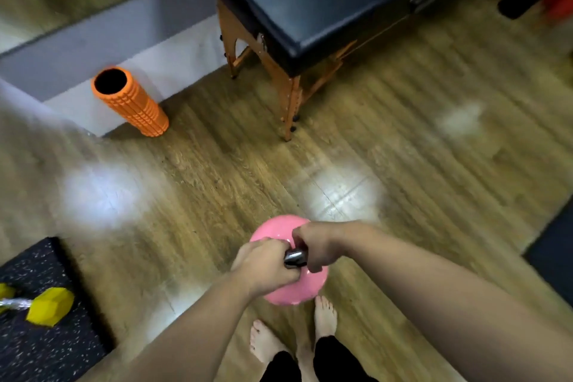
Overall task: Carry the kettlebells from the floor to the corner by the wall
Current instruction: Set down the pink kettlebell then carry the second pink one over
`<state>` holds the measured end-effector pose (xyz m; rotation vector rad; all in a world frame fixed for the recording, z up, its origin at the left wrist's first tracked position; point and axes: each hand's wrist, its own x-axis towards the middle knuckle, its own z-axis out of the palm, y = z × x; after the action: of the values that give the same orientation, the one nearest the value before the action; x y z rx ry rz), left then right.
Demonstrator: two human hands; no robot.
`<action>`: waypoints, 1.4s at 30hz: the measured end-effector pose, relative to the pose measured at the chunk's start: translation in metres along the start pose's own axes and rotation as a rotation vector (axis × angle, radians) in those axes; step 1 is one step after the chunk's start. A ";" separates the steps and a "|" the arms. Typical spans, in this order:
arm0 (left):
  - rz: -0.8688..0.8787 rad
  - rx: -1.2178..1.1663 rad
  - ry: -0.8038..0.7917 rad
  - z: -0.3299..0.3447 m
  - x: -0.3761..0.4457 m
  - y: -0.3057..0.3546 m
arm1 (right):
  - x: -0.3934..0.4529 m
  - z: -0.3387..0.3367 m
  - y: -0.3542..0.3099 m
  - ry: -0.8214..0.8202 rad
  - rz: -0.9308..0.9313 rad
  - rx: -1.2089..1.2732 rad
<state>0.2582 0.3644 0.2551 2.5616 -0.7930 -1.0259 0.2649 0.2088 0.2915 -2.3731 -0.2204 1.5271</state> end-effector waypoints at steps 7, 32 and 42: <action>0.227 0.196 0.088 -0.105 -0.008 0.106 | -0.146 -0.059 0.026 0.116 0.078 0.145; 0.838 0.530 0.036 -0.251 0.274 0.565 | -0.399 -0.201 0.425 0.526 0.339 0.521; 1.142 0.756 -0.068 -0.257 0.442 0.820 | -0.480 -0.231 0.678 0.682 0.469 0.659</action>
<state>0.3843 -0.5474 0.5491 1.8401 -2.5746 -0.4316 0.2470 -0.6097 0.5632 -2.2747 0.8940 0.6617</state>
